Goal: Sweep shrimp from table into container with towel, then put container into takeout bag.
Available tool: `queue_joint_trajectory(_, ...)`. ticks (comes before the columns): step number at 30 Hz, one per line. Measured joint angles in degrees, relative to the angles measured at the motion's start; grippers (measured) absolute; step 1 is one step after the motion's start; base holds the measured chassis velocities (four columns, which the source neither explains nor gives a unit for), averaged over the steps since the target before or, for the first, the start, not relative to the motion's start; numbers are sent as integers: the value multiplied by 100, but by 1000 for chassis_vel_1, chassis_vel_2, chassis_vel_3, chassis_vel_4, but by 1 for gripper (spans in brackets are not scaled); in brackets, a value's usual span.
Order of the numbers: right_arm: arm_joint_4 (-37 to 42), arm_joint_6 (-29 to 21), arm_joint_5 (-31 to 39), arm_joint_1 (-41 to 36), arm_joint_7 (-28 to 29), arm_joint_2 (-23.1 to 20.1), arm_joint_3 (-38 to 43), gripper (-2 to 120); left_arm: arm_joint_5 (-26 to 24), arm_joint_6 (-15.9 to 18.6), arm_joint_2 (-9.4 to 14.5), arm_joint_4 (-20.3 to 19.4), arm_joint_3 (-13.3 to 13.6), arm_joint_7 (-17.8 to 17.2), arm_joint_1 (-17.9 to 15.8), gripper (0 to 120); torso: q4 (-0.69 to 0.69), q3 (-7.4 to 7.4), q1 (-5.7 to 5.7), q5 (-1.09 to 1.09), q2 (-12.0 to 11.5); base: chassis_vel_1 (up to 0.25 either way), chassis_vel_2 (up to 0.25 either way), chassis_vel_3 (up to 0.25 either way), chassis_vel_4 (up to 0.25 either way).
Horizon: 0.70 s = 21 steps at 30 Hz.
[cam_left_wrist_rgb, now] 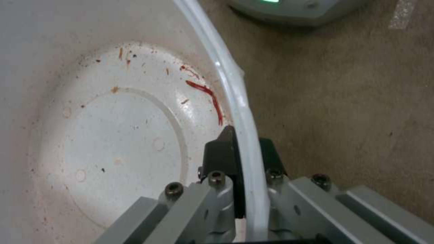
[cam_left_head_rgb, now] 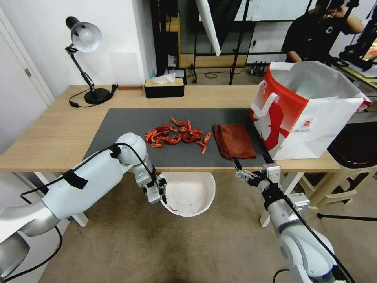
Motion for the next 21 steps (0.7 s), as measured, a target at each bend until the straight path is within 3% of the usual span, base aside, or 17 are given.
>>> queue_joint_trajectory(4, -211, -165, 209, 381, 184, -251, -125, 100, -15, 7, 11, -21, -34, -9, 30, 0, -2, 0, 0, 0, 0, 0, 0, 0, 0)
queue_joint_trajectory(11, -541, -516, 506, 1070, 454, -563, -336, 100, -140, 6, 279, -139, -127, -80, 172, 0, 1, 0, 0, 0, 0, 0, 0, 0, 0)
queue_joint_trajectory(21, -927, -1377, 843, 1953, 1234, -658, -772, 100, -131, -19, 261, -125, -289, -128, 339, 0, -1, 0, 1, 0, 0, 0, 0, 0, 0)
